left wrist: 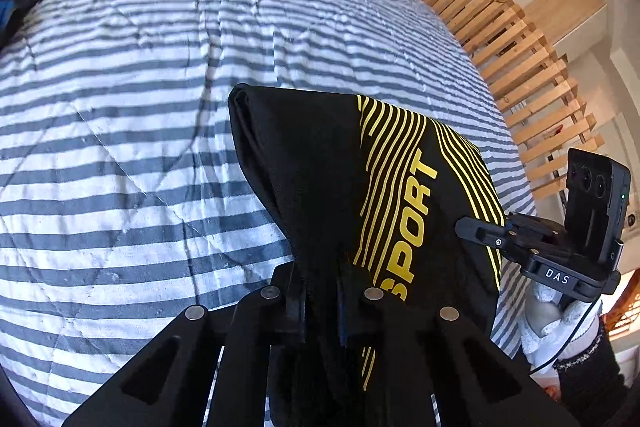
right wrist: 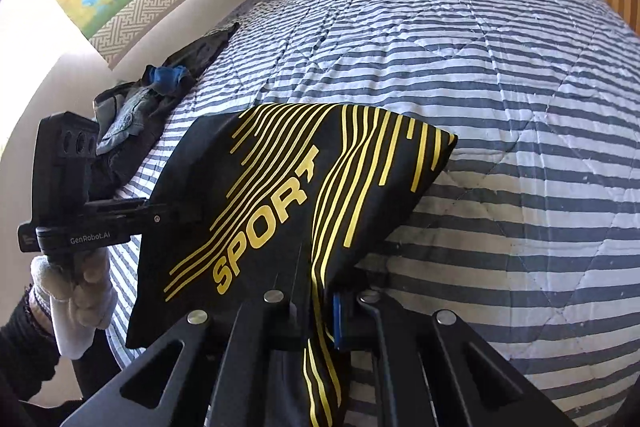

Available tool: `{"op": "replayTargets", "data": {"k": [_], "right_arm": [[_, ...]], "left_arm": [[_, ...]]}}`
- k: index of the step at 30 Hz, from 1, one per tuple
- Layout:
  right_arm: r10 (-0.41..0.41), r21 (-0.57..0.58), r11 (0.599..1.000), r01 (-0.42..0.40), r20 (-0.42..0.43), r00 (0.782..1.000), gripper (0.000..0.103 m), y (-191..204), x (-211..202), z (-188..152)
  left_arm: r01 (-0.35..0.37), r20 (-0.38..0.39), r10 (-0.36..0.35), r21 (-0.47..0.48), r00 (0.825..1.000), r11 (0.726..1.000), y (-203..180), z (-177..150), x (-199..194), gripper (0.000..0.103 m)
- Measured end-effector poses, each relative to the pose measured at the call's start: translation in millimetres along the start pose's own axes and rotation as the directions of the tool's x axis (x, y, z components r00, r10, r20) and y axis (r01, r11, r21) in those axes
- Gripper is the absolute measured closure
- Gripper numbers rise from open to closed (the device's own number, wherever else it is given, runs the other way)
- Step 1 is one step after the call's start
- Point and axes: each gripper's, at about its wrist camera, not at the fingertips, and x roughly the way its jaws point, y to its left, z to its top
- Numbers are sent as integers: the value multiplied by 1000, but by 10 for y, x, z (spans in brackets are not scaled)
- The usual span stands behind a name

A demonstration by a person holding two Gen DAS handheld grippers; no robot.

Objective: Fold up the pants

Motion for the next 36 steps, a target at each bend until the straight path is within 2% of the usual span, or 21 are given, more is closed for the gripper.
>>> {"op": "replayTargets", "data": {"k": [1, 2, 3, 4, 5, 7, 8, 12, 14, 15, 16, 17, 18, 20, 21, 23, 26, 30, 34, 36], "right_arm": [[2, 2, 1000, -2, -21, 1000, 92, -13, 17, 1], [8, 10, 1000, -8, -55, 998, 90, -34, 55, 6], [8, 21, 1000, -6, -89, 996, 79, -71, 92, 8], [-9, 39, 999, 12, -92, 996, 75, -126, 82, 3], [-18, 57, 998, 22, -69, 997, 72, -190, 32, -6], [18, 123, 992, -16, -17, 1000, 67, -356, -75, 6], [34, 166, 986, -33, 0, 999, 61, -459, -96, 33], [43, 294, 955, -45, 11, 999, 60, -801, 73, 185], [66, 329, 942, -66, 11, 998, 60, -904, 161, 239], [79, 338, 938, -79, 15, 997, 60, -933, 171, 251], [77, 340, 937, -78, 17, 997, 60, -943, 162, 258], [65, 334, 940, -68, 19, 998, 60, -928, 136, 257], [36, 319, 947, -40, 19, 999, 60, -894, 92, 251], [-59, 258, 965, 49, 31, 998, 60, -727, -55, 190], [-73, 204, 977, 62, 45, 996, 60, -592, -146, 132], [-76, 100, 992, 72, 43, 996, 60, -294, -293, -35], [-14, 10, 1000, 14, -26, 1000, 60, 64, -386, -346], [-7, 19, 1000, 9, -103, 995, 60, 263, -463, -732], [5, 67, 998, 3, -129, 992, 60, 307, -537, -988], [-30, 67, 997, 41, -161, 986, 60, 341, -458, -1059]], "left_arm": [[-12, -32, 12, -16, 999, 1000, 64, 33, 59, 87], [-31, -46, 29, -47, 999, 998, 161, 43, 70, 75], [-21, -39, 19, -72, 999, 997, 200, 72, 87, 73], [-5, -20, 3, -85, 1000, 996, 248, 103, 60, 72], [0, -2, 0, -94, 1000, 996, 274, 140, 31, 72], [2, 17, 0, -99, 1000, 995, 293, 247, 40, 72], [1, 12, 0, -106, 1000, 994, 301, 302, 75, 71], [61, -28, -68, -196, 997, 979, 404, 378, 121, 52], [64, -50, -73, -165, 996, 984, 366, 183, 22, 51], [46, -66, -55, -126, 996, 991, 313, 96, -17, 50], [-3, -70, -3, -85, 998, 996, 264, 8, -62, 50], [-62, -50, 59, -57, 997, 996, 239, -81, -146, 50], [-92, -22, 92, -36, 996, 995, 228, -168, -250, 50], [-108, 17, 109, -34, 994, 994, 228, -313, -444, 50], [-98, 35, 100, -48, 994, 994, 290, -417, -574, 50], [-78, 51, 82, -68, 995, 995, 319, -539, -745, 50], [-65, 35, 67, -50, 997, 997, 274, -728, -877, 50], [-73, 6, 73, 7, 997, 997, 104, -992, -892, 50], [-72, 13, 72, 56, 997, 996, -15, -1213, -889, 50], [-76, 14, 75, 59, 997, 995, -26, -1301, -900, 50]]}}
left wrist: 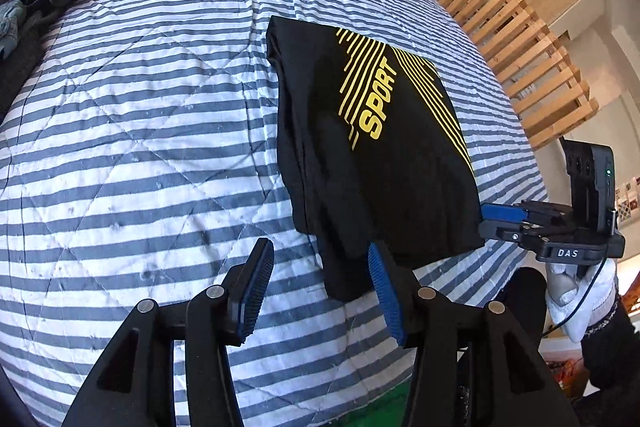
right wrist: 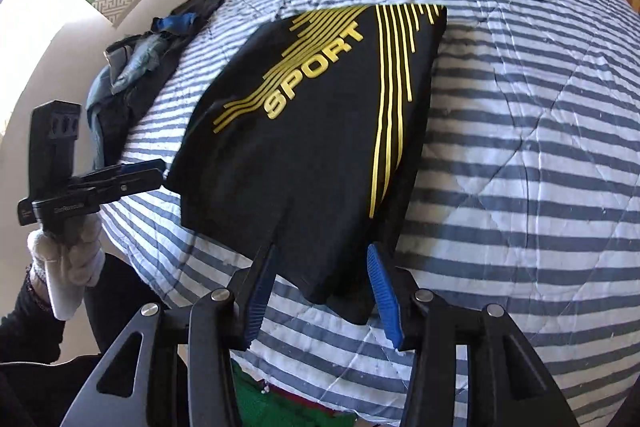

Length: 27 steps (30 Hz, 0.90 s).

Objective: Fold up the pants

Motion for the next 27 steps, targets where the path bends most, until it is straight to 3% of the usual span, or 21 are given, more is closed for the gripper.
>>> {"op": "replayTargets", "data": {"k": [1, 2, 3, 4, 10, 13, 16, 18, 19, 24, 27], "right_arm": [[-13, 1, 1000, 13, -11, 1000, 60, 17, 56, -8], [-11, 0, 1000, 11, -21, 1000, 72, 36, 109, -12], [-10, -1, 1000, 10, -31, 999, 98, 45, 154, -7], [-19, -1, 1000, 19, -42, 999, 101, 45, 182, 7], [-5, 76, 997, 1, 47, 999, 102, -198, -205, 2], [44, 71, 997, -44, 4, 999, 98, -134, -146, -13], [4, 57, 998, -3, -17, 1000, 98, -62, -37, -18], [-13, 41, 999, 14, -33, 999, 98, -34, 19, -22], [-18, 42, 999, 19, -35, 999, 98, -22, 33, -38], [-3, 37, 999, 4, -13, 1000, 101, -19, -65, -60], [2, 13, 1000, -2, 15, 1000, 101, 18, -170, -62]], "left_arm": [[-3, -2, 3, 5, 1000, 1000, -4, -32, 0, 50], [-16, -1, 16, 16, 1000, 1000, -11, -67, -4, 50], [-38, 1, 38, 30, 999, 999, -26, -107, -14, 50], [-55, 2, 55, 45, 998, 997, -46, -136, -11, 50], [-110, 38, 105, 145, 994, 983, -288, -172, 67, 50], [-119, 46, 112, 180, 993, 976, -407, -118, 152, 50], [-112, 35, 108, 160, 994, 981, -428, -69, 222, 52], [-88, 15, 87, 126, 996, 988, -376, -23, 294, 80], [-96, 3, 96, 119, 995, 988, -357, -10, 329, 100], [-50, 13, 49, 79, 999, 996, -295, -38, 187, 100], [-65, -15, 67, 88, 998, 994, -278, -99, 165, 92]]}}
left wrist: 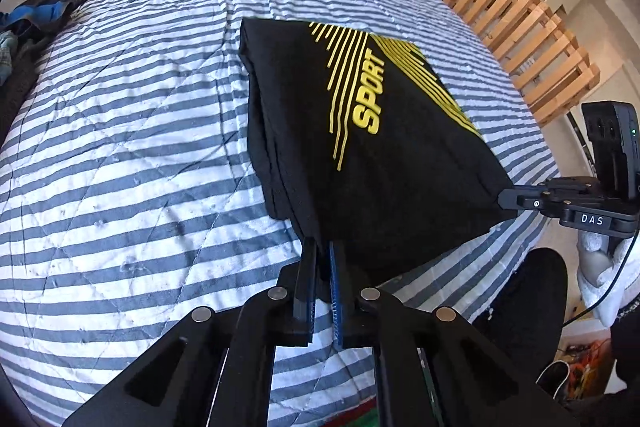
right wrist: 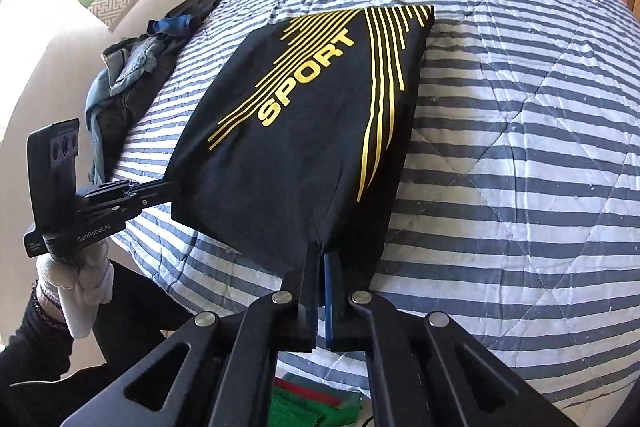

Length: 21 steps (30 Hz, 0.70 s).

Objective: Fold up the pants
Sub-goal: 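Grasp the folded shorts' edge with both tools and lift them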

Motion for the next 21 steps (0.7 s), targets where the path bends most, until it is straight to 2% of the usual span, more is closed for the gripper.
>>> {"op": "replayTargets", "data": {"k": [1, 2, 5, 7, 9, 10, 11, 14, 17, 19, 21], "right_arm": [[-22, -18, 1000, 22, -7, 1000, 101, 10, 13, -5], [-53, -38, 998, 52, -30, 998, 101, 22, 68, -21], [-87, -99, 992, 78, -94, 992, 98, 62, 204, -65], [-77, -108, 992, 70, -66, 995, 94, 56, 106, -35], [-79, -102, 992, 79, 7, 997, 75, 18, -75, 89], [-82, -91, 992, 86, 47, 996, 70, -12, -160, 178], [-79, -71, 994, 86, 89, 993, 61, -60, -253, 286], [-26, -12, 1000, 29, 167, 986, 53, -219, -375, 636], [-71, 27, 997, 66, 226, 972, 50, -442, -276, 1044], [-90, 58, 995, 79, 232, 969, 50, -663, -101, 1281], [-65, 138, 990, 36, 207, 976, 50, -916, 112, 1452]], "left_arm": [[7, -43, -7, 0, 999, 1000, 35, -10, 53, 80], [9, -64, -9, -4, 998, 1000, 80, -17, 78, 73], [-7, -34, 6, -9, 999, 1000, 195, 60, -31, 73], [-2, 1, 2, -35, 1000, 999, 278, 230, -138, 70], [10, 33, -8, -45, 999, 999, 358, 464, -205, 53], [10, 48, -8, -35, 999, 999, 369, 592, -216, 38], [5, 69, -3, -25, 998, 1000, 372, 725, -218, 33], [5, 94, -2, -33, 996, 999, 380, 1147, -108, 33], [28, 107, -21, -66, 994, 997, 447, 1536, 123, 33], [8, 101, 0, -77, 995, 997, 496, 1713, 303, 33], [4, 84, 3, -83, 996, 997, 556, 1830, 492, 33]]}}
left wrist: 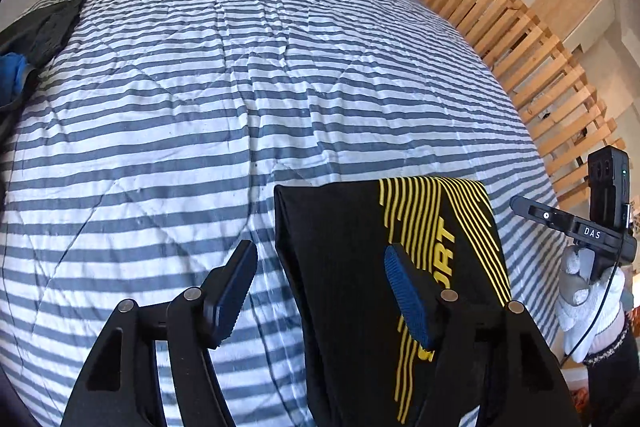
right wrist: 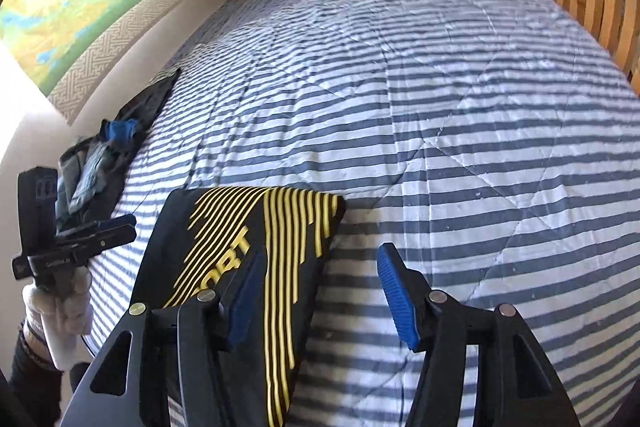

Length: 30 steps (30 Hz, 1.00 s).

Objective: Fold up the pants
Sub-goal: 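Grasp the folded shorts' edge with both tools and lift them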

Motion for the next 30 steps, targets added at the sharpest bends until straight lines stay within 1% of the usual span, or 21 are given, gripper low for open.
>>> {"op": "replayTargets", "data": {"k": [2, 5, 7, 8, 11, 12, 13, 14, 15, 16, 17, 18, 19, 20, 21, 23, 25, 26, 28, 30], "right_arm": [[40, 56, 998, -39, -19, 999, 50, -154, 182, 66], [40, 54, 998, -37, -49, 998, 50, -210, 410, 59], [45, 46, 998, -42, -66, 997, 50, -213, 526, 51], [49, 36, 998, -47, -59, 997, 50, -218, 547, 42], [65, 14, 998, -64, -40, 997, 50, -197, 583, 81], [71, 10, 997, -71, -36, 997, 49, -192, 595, 85], [76, 2, 997, -76, -33, 997, 49, -179, 609, 98], [76, -13, 997, -77, -30, 997, 49, -160, 623, 104], [72, -28, 997, -73, -24, 997, 50, -138, 633, 106], [70, -41, 997, -70, -20, 997, 51, -121, 643, 108], [63, -54, 996, -64, -15, 998, 58, -102, 651, 99], [51, -69, 996, -52, -12, 999, 65, -87, 658, 95], [48, -80, 996, -48, -9, 999, 68, -86, 661, 94], [55, -82, 995, -55, -11, 998, 82, -95, 666, 93], [75, -72, 994, -77, -27, 997, 87, -115, 683, 91], [83, -67, 994, -85, -23, 996, 88, -114, 688, 83], [83, -84, 993, -84, -21, 996, 96, -78, 684, 76], [88, -86, 992, -90, -21, 996, 99, -57, 679, 72], [73, -97, 993, -72, 7, 997, 99, -5, 632, 62], [91, -101, 991, -86, 39, 995, 99, 28, 529, 53]], "left_arm": [[-5, -31, 5, -9, 999, 1000, 63, 55, 192, 33], [-2, -49, 0, -39, 999, 999, 166, 106, 402, 33], [12, -48, -16, -64, 999, 998, 221, 113, 492, 33], [21, -39, -23, -66, 999, 998, 231, 120, 516, 33], [20, -10, -21, -31, 1000, 999, 191, 132, 549, 34], [15, -2, -15, -14, 1000, 1000, 166, 128, 558, 35], [16, 1, -16, 4, 1000, 1000, 144, 122, 576, 45], [18, 0, -18, 20, 1000, 1000, 116, 112, 596, 50], [9, 12, -9, 37, 1000, 999, 90, 103, 597, 52], [6, 16, -7, 47, 1000, 999, 71, 97, 603, 58], [6, 23, -7, 46, 1000, 999, 67, 95, 607, 60], [10, 28, -11, 42, 1000, 999, 68, 99, 618, 64], [11, 34, -12, 38, 999, 999, 77, 94, 615, 67], [13, 39, -14, 34, 999, 999, 86, 91, 607, 69], [11, 45, -12, 36, 999, 999, 77, 91, 608, 72], [-7, 64, 4, 58, 998, 998, 49, 64, 571, 82], [-22, 81, 17, 67, 997, 997, 21, 39, 525, 86], [-24, 91, 18, 65, 996, 998, 17, 25, 486, 88], [-9, 111, 4, 46, 994, 999, 37, -2, 385, 89], [10, 132, -14, 29, 991, 1000, 62, -22, 260, 90]]}}
